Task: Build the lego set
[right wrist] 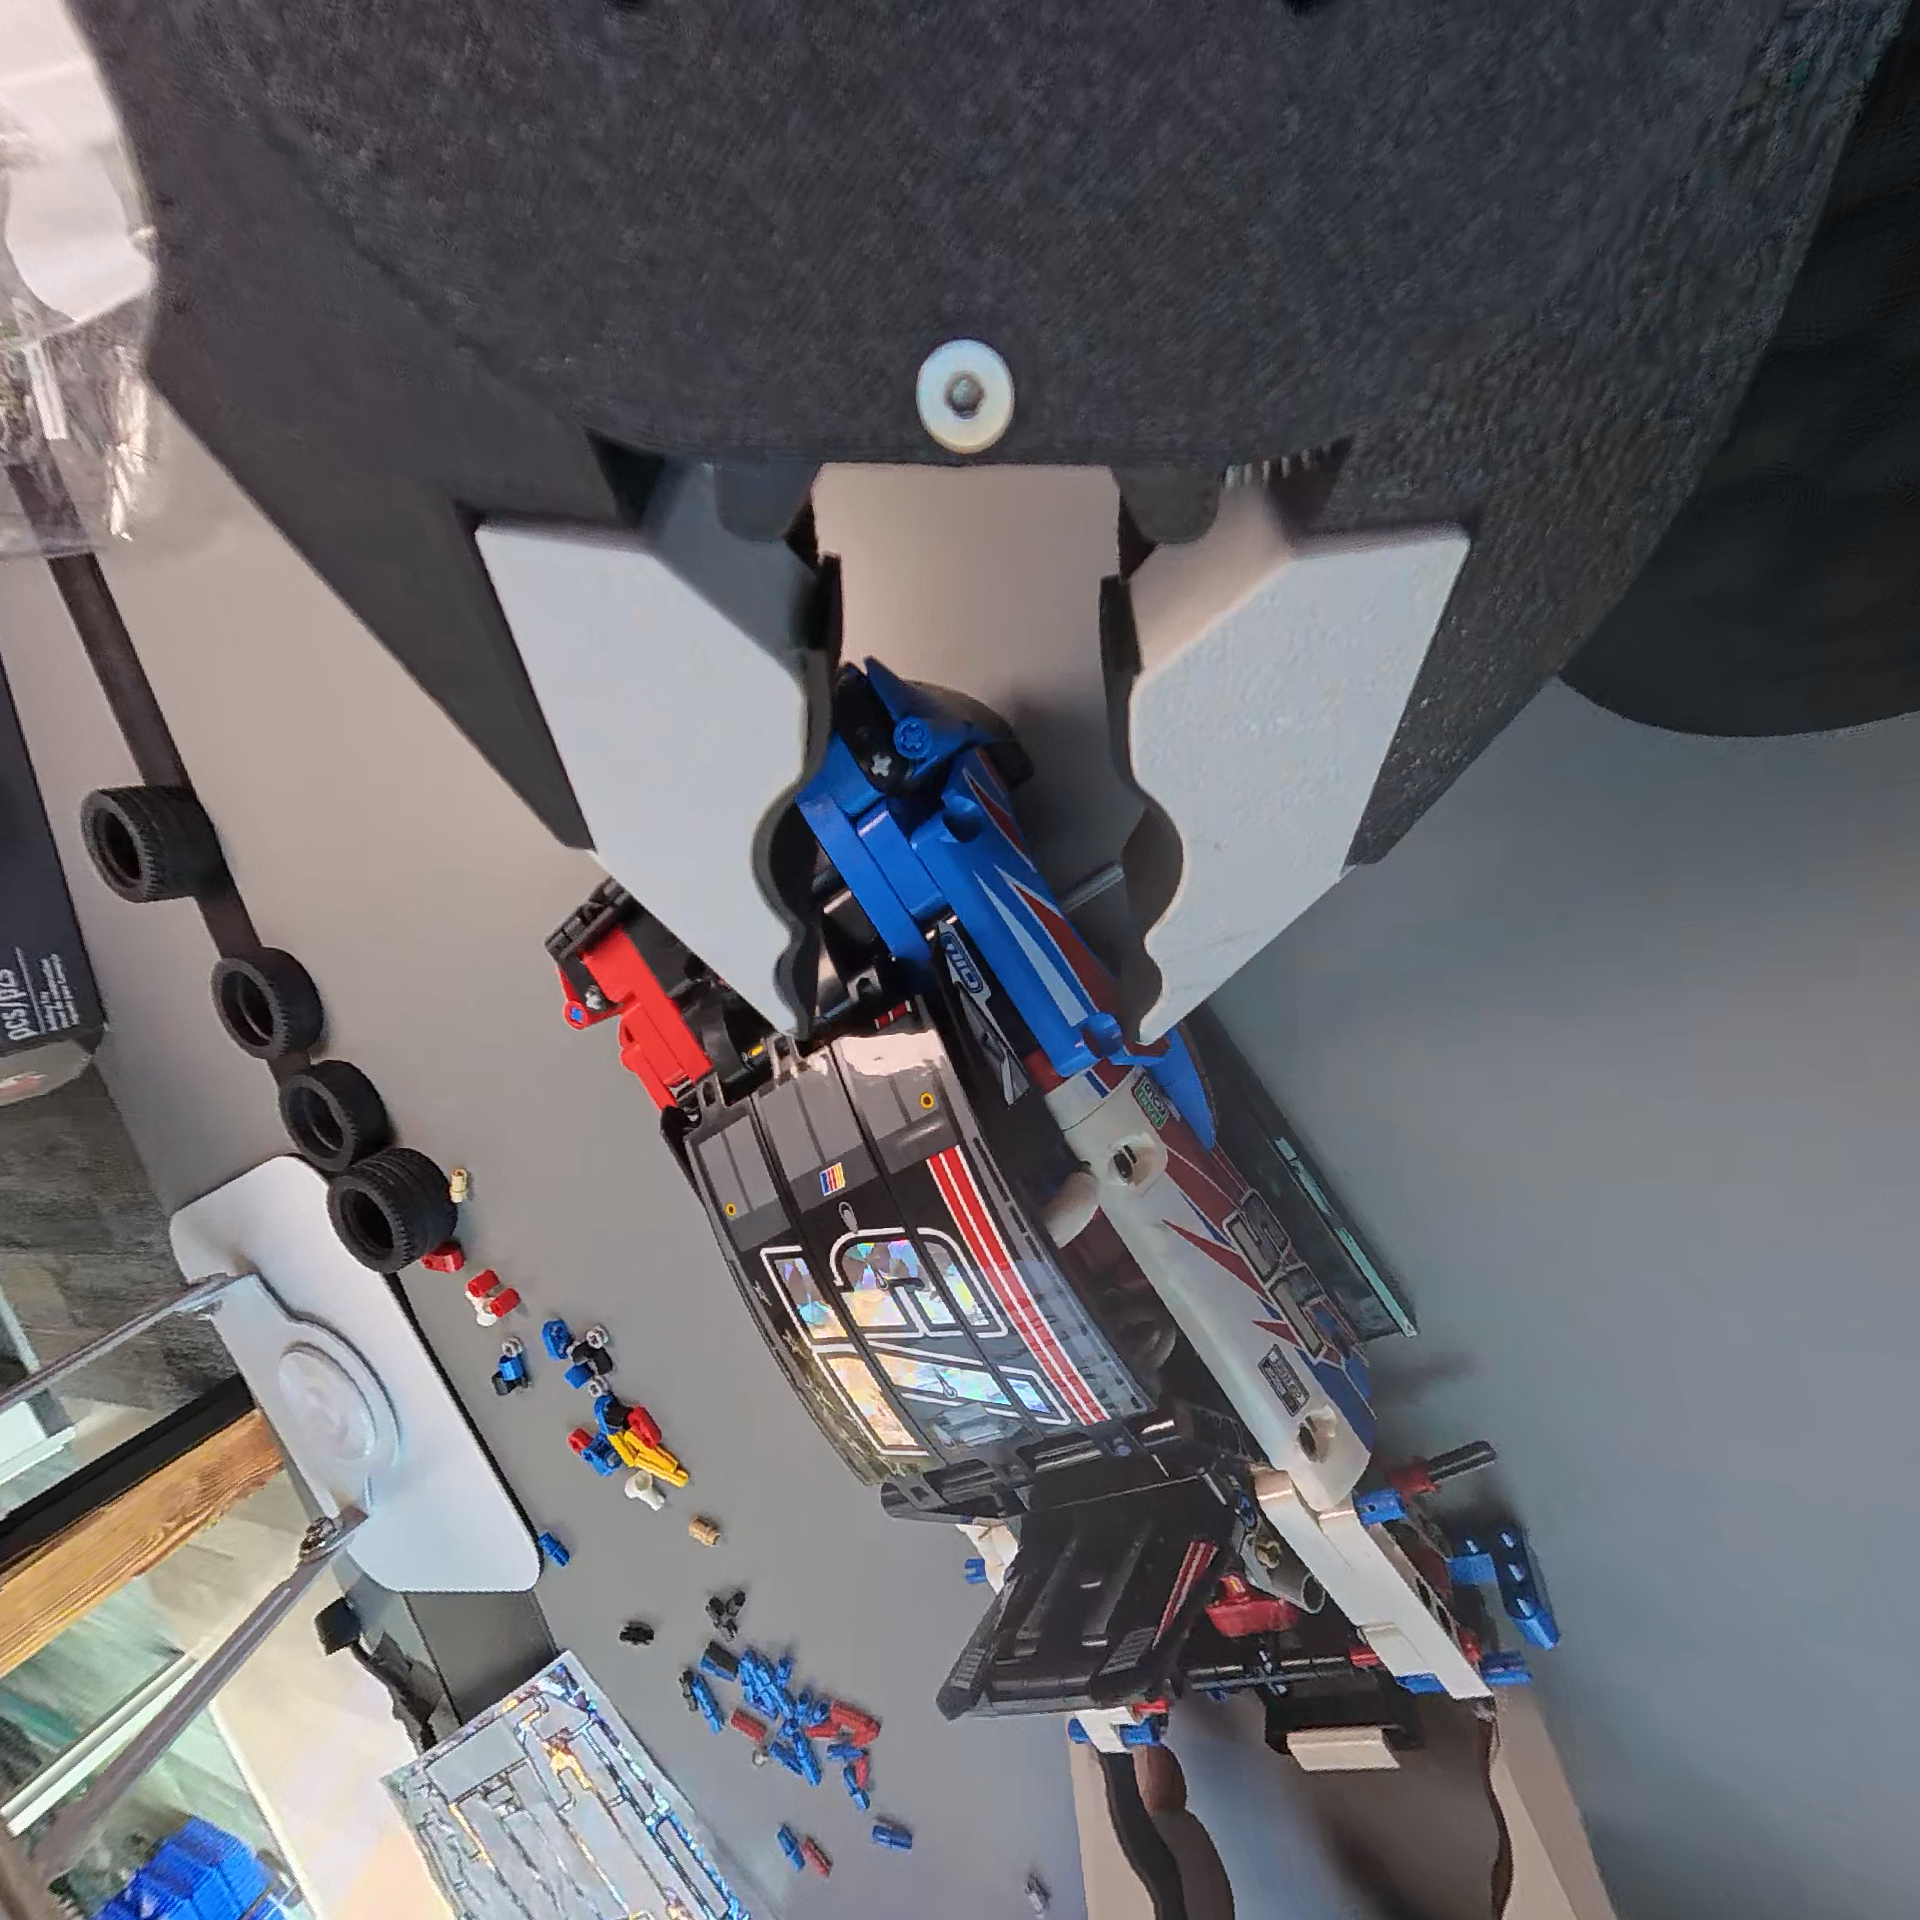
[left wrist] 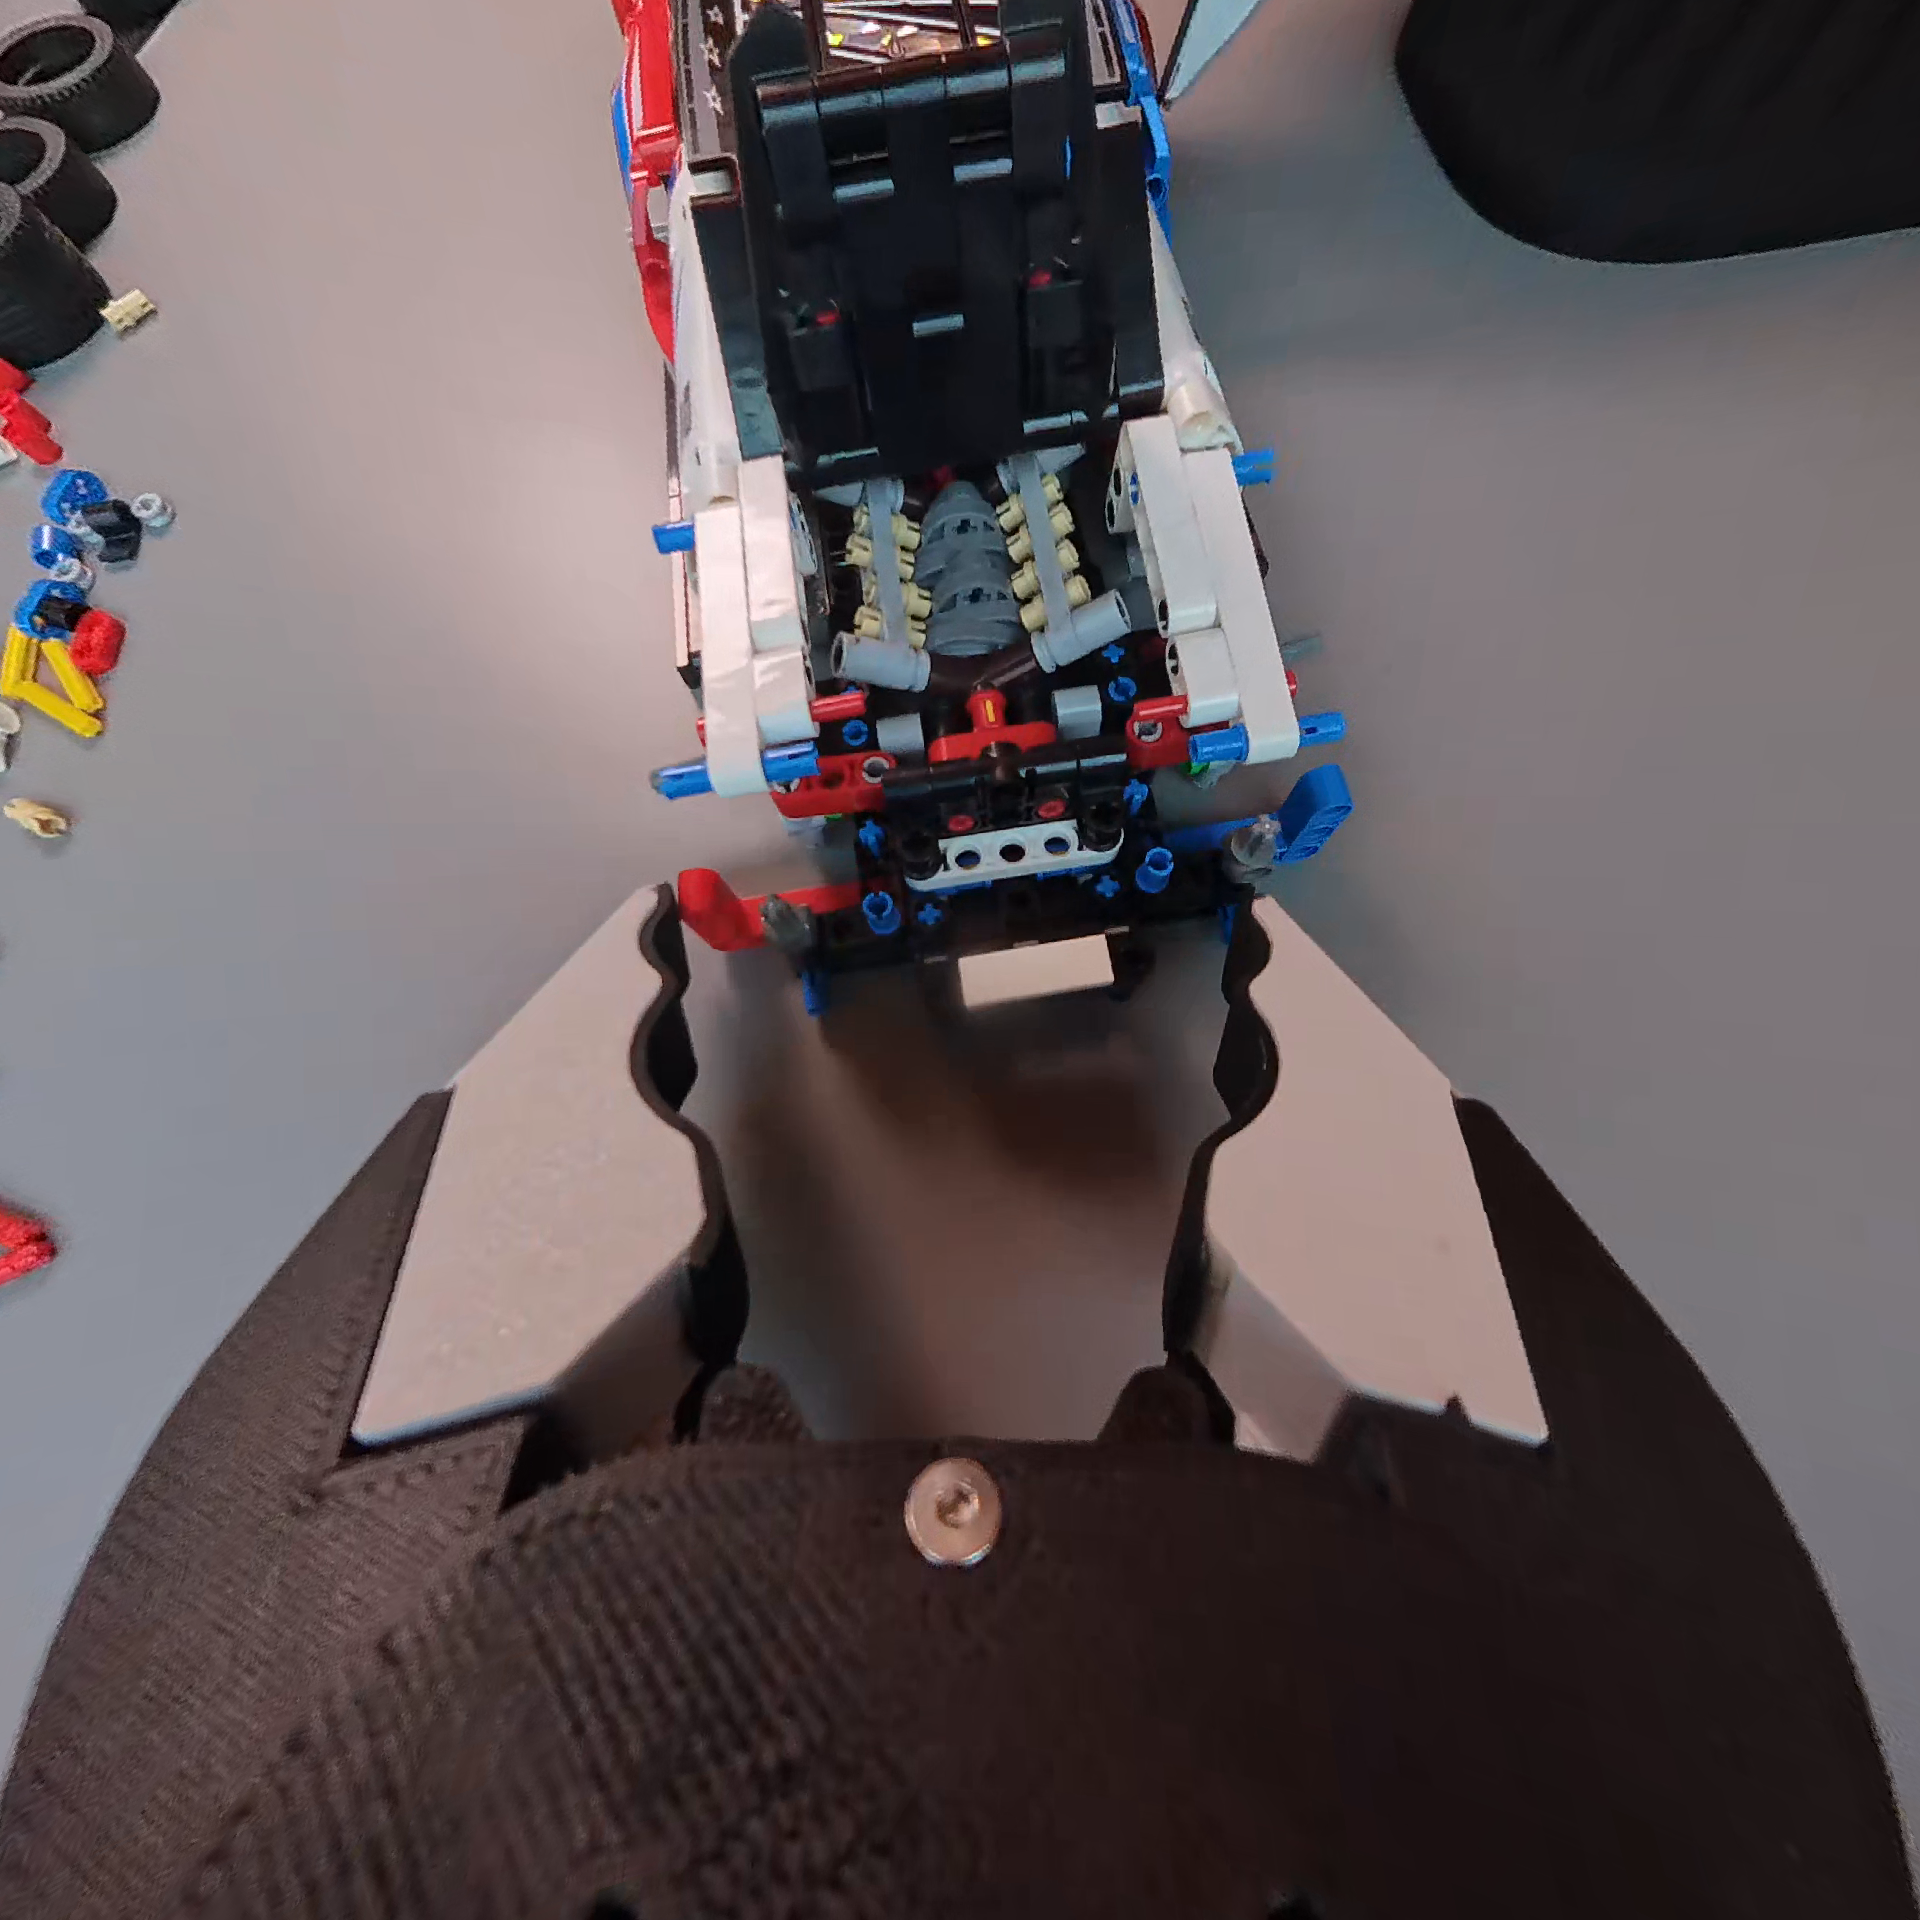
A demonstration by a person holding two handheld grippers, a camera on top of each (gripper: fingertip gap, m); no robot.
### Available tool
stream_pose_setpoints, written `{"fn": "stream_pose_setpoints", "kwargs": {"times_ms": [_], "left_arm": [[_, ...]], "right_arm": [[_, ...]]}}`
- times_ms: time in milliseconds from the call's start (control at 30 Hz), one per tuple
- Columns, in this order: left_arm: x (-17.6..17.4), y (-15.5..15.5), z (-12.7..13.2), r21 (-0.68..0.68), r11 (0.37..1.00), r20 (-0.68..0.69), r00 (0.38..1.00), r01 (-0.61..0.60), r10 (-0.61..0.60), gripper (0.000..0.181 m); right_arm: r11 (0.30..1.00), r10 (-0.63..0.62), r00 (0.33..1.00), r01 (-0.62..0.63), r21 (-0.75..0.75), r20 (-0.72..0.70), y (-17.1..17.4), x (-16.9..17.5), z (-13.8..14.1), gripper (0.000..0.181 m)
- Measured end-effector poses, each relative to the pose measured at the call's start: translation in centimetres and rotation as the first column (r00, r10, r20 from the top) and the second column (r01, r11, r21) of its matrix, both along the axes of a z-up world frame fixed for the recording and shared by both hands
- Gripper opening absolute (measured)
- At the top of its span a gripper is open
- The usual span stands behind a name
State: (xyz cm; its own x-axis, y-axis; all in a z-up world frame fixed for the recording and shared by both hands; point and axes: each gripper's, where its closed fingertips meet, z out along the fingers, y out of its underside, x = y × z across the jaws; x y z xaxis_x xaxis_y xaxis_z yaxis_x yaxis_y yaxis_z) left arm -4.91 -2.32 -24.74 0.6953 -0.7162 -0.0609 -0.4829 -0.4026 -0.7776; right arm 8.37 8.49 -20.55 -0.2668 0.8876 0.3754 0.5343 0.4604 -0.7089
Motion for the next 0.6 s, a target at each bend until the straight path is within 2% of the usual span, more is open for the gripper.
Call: {"fn": "stream_pose_setpoints", "kwargs": {"times_ms": [167, 267, 400, 500, 600], "left_arm": [[-0.7, -0.3, 0.5, 0.013, 0.999, 0.037, 0.998, -0.041, 0.040, 0.106], [-0.7, -0.7, 1.3, 0.058, 0.996, 0.043, 0.996, -0.075, 0.073, 0.107], [-0.1, -0.9, 0.6, 0.060, 0.996, 0.006, 0.997, -0.073, 0.073, 0.109], [0.0, -0.8, 0.1, 0.035, 0.998, -0.008, 0.998, -0.059, 0.060, 0.110], [0.2, -1.1, 0.0, 0.034, 0.999, -0.017, 0.999, -0.038, 0.038, 0.108]], "right_arm": [[1.000, -0.029, 0.999, 0.029, 0.010, -0.016, -0.3, 0.1, 0.1, 0.057], [0.997, -0.018, 0.998, 0.023, 0.080, -0.058, -1.3, -0.4, 1.8, 0.051], [0.984, 0.117, 0.992, -0.109, 0.138, -0.049, -6.8, -2.5, 3.7, 0.040], [0.965, 0.200, 0.980, -0.197, 0.176, -0.004, -11.4, -4.8, 2.1, 0.035], [0.917, 0.194, 0.980, -0.193, 0.350, 0.033, -12.5, -6.8, 0.2, 0.034]]}}
